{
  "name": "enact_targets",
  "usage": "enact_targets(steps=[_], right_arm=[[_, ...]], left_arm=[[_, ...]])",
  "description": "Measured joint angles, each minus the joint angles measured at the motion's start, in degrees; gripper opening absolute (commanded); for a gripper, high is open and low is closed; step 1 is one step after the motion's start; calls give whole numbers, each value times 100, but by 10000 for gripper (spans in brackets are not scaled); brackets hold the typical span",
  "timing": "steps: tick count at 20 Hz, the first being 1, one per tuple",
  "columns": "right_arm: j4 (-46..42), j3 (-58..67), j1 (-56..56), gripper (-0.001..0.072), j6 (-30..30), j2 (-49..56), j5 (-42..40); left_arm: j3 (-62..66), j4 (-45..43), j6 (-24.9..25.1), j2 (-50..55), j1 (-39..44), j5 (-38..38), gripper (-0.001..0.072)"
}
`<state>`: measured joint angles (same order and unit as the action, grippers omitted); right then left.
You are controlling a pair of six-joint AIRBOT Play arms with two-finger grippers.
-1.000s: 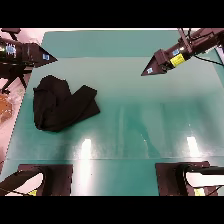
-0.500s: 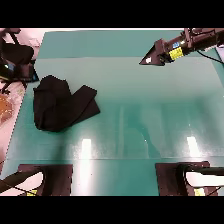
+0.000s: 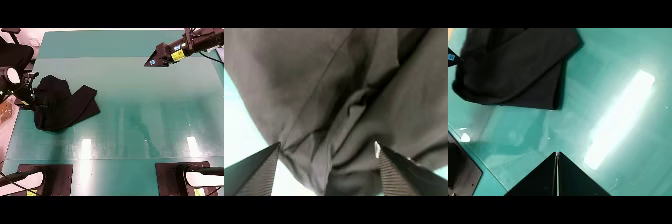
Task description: Fold the shirts.
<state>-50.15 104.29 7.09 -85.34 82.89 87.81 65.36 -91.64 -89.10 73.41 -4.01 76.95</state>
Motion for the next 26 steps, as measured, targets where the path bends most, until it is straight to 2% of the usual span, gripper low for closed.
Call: enact_targets(steps=[2, 3, 4, 5, 7, 8, 9, 12, 16, 17, 19, 20, 23, 26], right_arm=[[-28, 0, 0, 29, -2, 0, 15], [-39, 0, 0, 29, -2, 0, 17], [-44, 0, 0, 28, -2, 0, 20], [-46, 0, 0, 28, -2, 0, 20], [-52, 0, 0, 28, -2, 0, 22], [-57, 0, 0, 29, -2, 0, 35], [-61, 0, 0, 28, -2, 0, 48], [-63, 0, 0, 29, -2, 0, 70], [-111, 0, 0, 32, -2, 2, 81], [-177, -2, 0, 75, -2, 13, 81], [-321, -2, 11, 396, -2, 111, 83], [-369, -2, 39, 478, -2, 197, 90], [-365, -2, 227, 478, 4, 570, 31], [2, -2, 608, 477, 111, 1145, -214]], left_arm=[[-116, 17, 2, 46, -2, -254, 697], [-153, 33, 2, 74, -4, -330, 591], [-179, 72, 2, 109, -4, -404, 364], [-199, 118, 4, 142, -4, -442, 286], [-221, 168, 7, 181, -4, -503, 286], [-229, 175, 9, 197, -4, -507, 202], [-234, 188, 9, 210, -4, -511, 28], [-240, 208, 20, 227, -4, -452, 25], [-162, 214, 37, 197, -4, -15, 24], [-114, 214, 46, 125, -4, 85, 24], [31, 216, 70, -122, -4, 214, 24], [129, 221, 83, -308, -4, 245, 24], [372, 219, 94, -901, -4, 282, 25], [468, 232, 105, -1292, -4, 348, 25]])
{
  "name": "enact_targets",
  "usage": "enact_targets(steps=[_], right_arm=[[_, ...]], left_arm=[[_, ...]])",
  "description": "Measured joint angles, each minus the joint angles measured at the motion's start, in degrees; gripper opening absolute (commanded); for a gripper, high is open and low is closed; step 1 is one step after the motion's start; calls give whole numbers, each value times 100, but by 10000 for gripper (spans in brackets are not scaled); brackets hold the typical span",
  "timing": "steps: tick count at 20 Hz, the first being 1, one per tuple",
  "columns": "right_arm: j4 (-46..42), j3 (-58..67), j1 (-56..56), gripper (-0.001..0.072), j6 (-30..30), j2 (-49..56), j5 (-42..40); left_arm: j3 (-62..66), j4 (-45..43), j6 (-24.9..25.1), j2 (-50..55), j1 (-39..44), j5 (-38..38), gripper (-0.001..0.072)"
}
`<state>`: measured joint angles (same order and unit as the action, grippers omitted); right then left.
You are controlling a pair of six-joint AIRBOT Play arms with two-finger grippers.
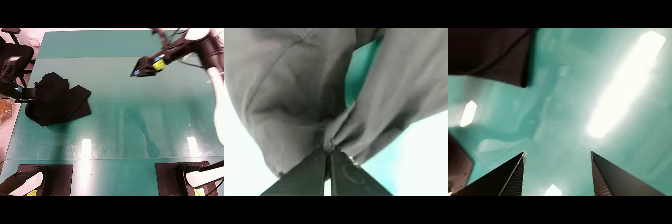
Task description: Fold the shirts.
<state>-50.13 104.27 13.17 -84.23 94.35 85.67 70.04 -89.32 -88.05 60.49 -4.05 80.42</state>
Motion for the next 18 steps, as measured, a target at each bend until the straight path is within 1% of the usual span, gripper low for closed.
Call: enact_targets(steps=[4, 10, 15, 18], right_arm=[[525, 0, 686, 476, 129, 868, -529], [804, -2, 1488, 475, 188, 1937, -1515], [1250, -2, 1598, 474, 210, 2223, -2671], [1604, -2, 1569, 473, 219, 2264, -3161]], left_arm=[[31, 127, 0, -162, 0, 63, 25], [42, 358, 0, -212, 0, 61, 25], [42, 463, 2, -216, -2, 42, 25], [42, 815, 63, -214, -4, -90, 25]])
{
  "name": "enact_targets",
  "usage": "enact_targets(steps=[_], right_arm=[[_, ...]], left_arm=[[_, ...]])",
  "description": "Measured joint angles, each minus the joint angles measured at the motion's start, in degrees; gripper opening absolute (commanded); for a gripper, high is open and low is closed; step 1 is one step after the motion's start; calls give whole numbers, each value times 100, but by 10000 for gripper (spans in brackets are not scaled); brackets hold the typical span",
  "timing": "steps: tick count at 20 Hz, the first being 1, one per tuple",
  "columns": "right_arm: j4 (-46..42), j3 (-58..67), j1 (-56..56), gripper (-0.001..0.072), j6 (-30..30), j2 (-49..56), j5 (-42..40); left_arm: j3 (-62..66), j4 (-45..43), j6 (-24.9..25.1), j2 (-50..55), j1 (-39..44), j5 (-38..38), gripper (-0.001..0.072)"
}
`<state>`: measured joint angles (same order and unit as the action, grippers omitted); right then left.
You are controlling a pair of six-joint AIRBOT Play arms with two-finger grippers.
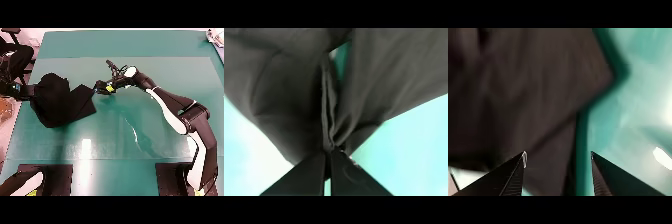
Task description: Fold the shirts.
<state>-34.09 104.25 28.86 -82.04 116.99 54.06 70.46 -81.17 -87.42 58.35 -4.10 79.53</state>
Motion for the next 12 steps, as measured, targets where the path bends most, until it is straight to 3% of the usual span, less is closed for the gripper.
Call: enact_targets(steps=[3, 6, 9, 12], right_arm=[[151, 0, -59, 473, 4, 24, -256], [203, 0, -192, 425, 13, -11, -341], [240, 2, -433, 425, 153, -328, -433], [195, 2, -804, 425, 334, -909, -634]], left_arm=[[2, 514, 109, -2, 0, -192, 24], [9, 1067, 302, -7, -2, -337, 24], [122, 2249, 796, -11, 68, -638, 24], [468, 3526, 1259, -11, 402, -1429, 24]])
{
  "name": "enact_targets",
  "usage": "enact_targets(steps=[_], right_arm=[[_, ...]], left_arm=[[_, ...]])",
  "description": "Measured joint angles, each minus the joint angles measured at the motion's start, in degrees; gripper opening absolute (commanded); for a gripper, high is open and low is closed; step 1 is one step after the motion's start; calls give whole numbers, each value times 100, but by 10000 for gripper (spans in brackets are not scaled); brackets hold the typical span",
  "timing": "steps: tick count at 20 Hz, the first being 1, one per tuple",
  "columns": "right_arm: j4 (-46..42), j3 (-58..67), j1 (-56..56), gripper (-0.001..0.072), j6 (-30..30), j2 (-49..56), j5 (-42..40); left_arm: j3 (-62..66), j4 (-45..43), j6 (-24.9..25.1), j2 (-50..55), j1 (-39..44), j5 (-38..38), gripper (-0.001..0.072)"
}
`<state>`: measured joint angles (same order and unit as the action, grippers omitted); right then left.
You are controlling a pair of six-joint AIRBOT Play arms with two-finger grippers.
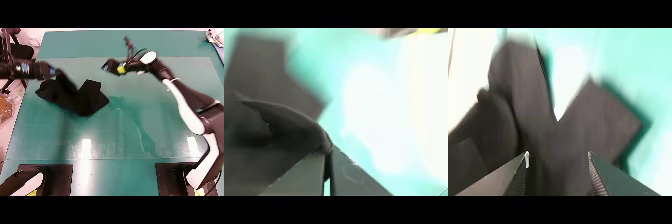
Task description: Fold the shirts.
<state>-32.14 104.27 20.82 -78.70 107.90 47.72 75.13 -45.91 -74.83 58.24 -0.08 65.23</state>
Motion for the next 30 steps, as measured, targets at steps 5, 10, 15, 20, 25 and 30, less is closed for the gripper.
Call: enact_targets(steps=[5, 10, 15, 20, 25, 30], right_arm=[[-822, 0, -833, 425, 116, -1294, -42], [-1563, 0, -1801, 426, 118, -2400, 590], [-2208, 0, -2736, 426, 85, -3101, 1432], [-2533, -17, -3545, 426, 61, -3368, 2118], [-2616, -767, -3954, 427, 48, -3620, 2253], [-2618, -2328, -4022, 428, 63, -3858, 2347]], left_arm=[[940, 1749, 1145, 66, 994, -2083, 25], [2549, 2876, 2614, 625, 2170, -3825, 24], [4048, 3211, 3703, 1259, 2909, -4236, 25], [3926, 1405, 3045, 1386, 3097, -2990, 25], [3073, -2352, 1139, 1416, 3121, -879, 25], [2026, -4548, 459, 1440, 3023, 680, 25]])
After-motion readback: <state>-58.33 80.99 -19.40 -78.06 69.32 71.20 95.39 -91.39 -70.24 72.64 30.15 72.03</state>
